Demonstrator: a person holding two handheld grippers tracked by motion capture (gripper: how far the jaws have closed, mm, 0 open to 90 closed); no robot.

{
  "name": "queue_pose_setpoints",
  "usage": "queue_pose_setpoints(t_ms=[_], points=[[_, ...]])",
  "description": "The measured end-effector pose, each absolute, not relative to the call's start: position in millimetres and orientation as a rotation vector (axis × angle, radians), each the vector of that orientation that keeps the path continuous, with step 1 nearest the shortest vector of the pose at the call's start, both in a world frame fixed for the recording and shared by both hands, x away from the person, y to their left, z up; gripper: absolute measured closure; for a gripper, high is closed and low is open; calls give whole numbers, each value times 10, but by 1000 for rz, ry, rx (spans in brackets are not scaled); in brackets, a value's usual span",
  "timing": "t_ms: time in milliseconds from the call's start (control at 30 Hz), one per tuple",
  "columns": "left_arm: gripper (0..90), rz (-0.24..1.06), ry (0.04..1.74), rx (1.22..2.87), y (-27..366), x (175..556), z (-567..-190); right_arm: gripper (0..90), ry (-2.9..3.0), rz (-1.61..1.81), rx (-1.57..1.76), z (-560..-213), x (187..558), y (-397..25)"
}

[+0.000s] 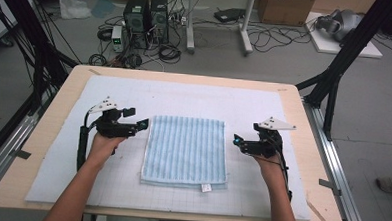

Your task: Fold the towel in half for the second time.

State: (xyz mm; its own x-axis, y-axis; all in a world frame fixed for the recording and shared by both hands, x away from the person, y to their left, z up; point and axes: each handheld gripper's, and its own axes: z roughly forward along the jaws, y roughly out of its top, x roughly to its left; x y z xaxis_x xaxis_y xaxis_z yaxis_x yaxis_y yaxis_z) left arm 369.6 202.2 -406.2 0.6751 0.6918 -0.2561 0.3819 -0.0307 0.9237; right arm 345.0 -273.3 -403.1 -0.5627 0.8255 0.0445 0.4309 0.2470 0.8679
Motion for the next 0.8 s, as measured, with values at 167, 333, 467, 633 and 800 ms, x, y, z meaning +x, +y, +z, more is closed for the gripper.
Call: queue_pose_setpoints(t_ms=[167, 333, 467, 633, 800], points=[[163, 316, 893, 1630, 2004, 3755, -4025, 99, 2117, 1268, 1165, -4067, 3503, -2717], [165, 344, 905, 1648, 1990, 3848, -4019, 100, 2125, 1278, 1193, -4102, 3582, -2694], [169, 366, 943, 1668, 1984, 3966, -4034, 102, 2144, 1274, 1200, -4123, 3599, -2682], [234, 383, 993, 1731, 1949, 4178, -4097, 106, 2156, 1278, 1186, -4121, 3593, -2667], [288, 357, 1028, 1807, 1851, 4364, -4206, 106, 2162, 1283, 1188, -4115, 3582, -2662]])
